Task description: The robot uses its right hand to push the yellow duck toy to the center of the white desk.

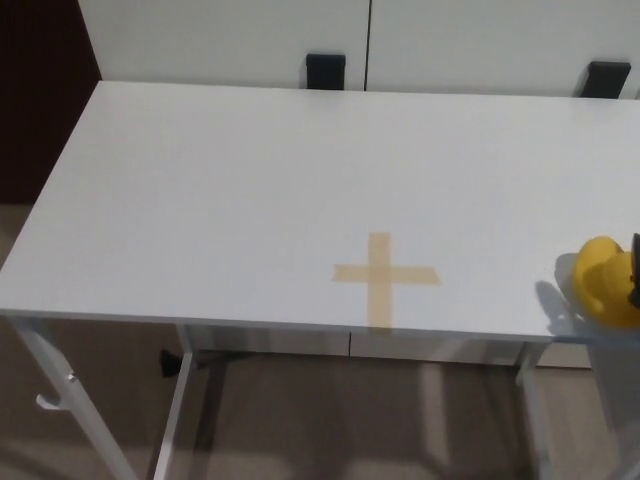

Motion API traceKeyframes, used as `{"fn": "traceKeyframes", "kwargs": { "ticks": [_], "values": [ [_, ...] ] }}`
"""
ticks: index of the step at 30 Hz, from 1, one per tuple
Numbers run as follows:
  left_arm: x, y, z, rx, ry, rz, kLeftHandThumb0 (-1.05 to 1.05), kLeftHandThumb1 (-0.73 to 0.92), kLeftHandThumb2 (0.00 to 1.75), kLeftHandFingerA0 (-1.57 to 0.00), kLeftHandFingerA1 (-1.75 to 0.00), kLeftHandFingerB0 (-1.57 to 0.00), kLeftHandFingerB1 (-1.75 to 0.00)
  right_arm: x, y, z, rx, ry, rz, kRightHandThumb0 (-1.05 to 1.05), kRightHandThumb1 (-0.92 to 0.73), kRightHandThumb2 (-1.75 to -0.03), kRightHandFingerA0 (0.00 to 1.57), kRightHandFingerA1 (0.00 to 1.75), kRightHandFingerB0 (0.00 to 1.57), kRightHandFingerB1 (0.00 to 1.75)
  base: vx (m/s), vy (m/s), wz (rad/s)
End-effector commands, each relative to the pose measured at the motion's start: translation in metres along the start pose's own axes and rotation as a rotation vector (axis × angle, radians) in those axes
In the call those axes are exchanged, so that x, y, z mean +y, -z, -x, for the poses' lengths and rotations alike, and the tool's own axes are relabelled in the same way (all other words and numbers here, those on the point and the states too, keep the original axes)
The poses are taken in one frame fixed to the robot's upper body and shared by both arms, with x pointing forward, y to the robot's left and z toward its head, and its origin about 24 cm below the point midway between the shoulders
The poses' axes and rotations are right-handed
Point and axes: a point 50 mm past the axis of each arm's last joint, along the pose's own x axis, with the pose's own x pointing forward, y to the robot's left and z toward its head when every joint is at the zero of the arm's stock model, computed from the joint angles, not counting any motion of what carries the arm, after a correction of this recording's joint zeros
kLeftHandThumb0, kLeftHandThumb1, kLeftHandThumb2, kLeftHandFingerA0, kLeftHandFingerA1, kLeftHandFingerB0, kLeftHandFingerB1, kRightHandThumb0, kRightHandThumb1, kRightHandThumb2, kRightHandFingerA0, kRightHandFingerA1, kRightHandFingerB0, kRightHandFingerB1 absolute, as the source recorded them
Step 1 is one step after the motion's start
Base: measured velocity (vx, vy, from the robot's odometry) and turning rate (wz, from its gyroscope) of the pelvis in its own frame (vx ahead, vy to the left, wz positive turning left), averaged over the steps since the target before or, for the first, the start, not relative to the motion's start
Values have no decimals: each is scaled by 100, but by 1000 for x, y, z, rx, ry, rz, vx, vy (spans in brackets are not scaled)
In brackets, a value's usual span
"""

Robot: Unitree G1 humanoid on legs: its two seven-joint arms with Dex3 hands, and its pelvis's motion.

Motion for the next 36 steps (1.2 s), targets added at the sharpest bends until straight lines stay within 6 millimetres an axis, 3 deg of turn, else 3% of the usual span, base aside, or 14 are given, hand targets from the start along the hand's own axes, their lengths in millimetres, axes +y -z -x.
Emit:
{"fn": "traceKeyframes", "kwargs": {
  "ticks": [1, 17, 18, 21, 22, 23, 24, 26, 27, 30, 33, 34, 35, 36],
  "values": [
    [2, 0, 0, -15, -2, 1, 53, -27, 175, -125, -104, -132, -108, 14, 6, 1, 21, -8, 16, -86, -92, -79, 23, 39, 13, 31, 0, 0, 0],
    [-4, 5, 2, -13, 11, -6, 58, -40, 175, -124, -105, -131, -106, 67, -5, 3, -25, -83, -10, -90, -91, -79, 19, 41, 15, 33, 0, 0, 0],
    [-4, 5, 2, -13, 12, 4, 57, -40, 175, -134, -101, -133, -105, 76, -8, 4, -32, -85, -24, -36, -49, -112, 0, 51, 0, 49, 0, 0, 0],
    [-4, 5, 1, -7, 10, 11, 57, -40, 175, -134, -101, -133, -105, 82, -11, 4, -33, -86, -35, -36, -49, -112, 0, 51, 0, 49, 0, 0, 0],
    [-4, 5, 1, -8, 10, 9, 58, -39, 175, -133, -101, -134, -105, 84, -12, 4, -38, -85, -50, -83, -92, -76, 7, 40, 13, 30, 0, 0, 0],
    [-4, 4, 1, -8, 10, 7, 58, -39, 175, -133, -101, -134, -105, 85, -12, 4, -42, -84, -61, -83, -92, -76, 7, 40, 13, 30, 0, 0, 0],
    [-5, 5, 2, -9, 14, 8, 60, -37, 175, -135, -101, -136, -104, 88, -13, 5, -46, -69, -85, -83, -78, -118, 1, 34, 5, 26, 0, 0, 0],
    [-6, 7, 2, -9, 19, 10, 60, -37, 175, -135, -101, -136, -104, 91, -13, 6, -48, -49, -110, -83, -78, -118, 1, 34, 5, 26, 0, 0, 0],
    [-6, 7, 2, -7, 20, 14, 9, -2, 97, -134, -121, -130, -119, 96, -16, 8, -68, 4, -130, -87, -92, -72, 0, 0, 6, 28, 0, 0, 0],
    [-6, 7, 2, -6, 21, 19, 9, -2, 97, -134, -121, -130, -119, 102, -19, 10, -91, 67, -152, -87, -92, -72, 0, 0, 6, 28, 0, 0, 0],
    [-8, 10, 3, 4, 29, 2, 11, -1, 97, -130, -119, -129, -118, 109, -22, 17, -171, 248, -88, -93, -76, -112, 0, 13, 11, 15, 0, 0, 0],
    [-8, 10, 3, 1, 33, -2, 11, -2, 97, -132, -120, -130, -119, 112, -24, 19, -189, 298, -60, -83, -91, -72, 0, 1, 0, 18, 0, 0, 0],
    [-9, 10, 3, -1, 34, -3, 11, -2, 97, -132, -120, -130, -119, 113, -25, 20, -197, 324, -43, -83, -91, -72, 0, 1, 0, 18, 0, 0, 0],
    [-10, 10, 3, 1, 34, 2, 10, 0, 98, -134, -122, -129, -119, 117, -26, 22, -209, 358, -15, -105, -82, -117, 0, 16, 0, 3, 0, 0, 0]
  ]
}}
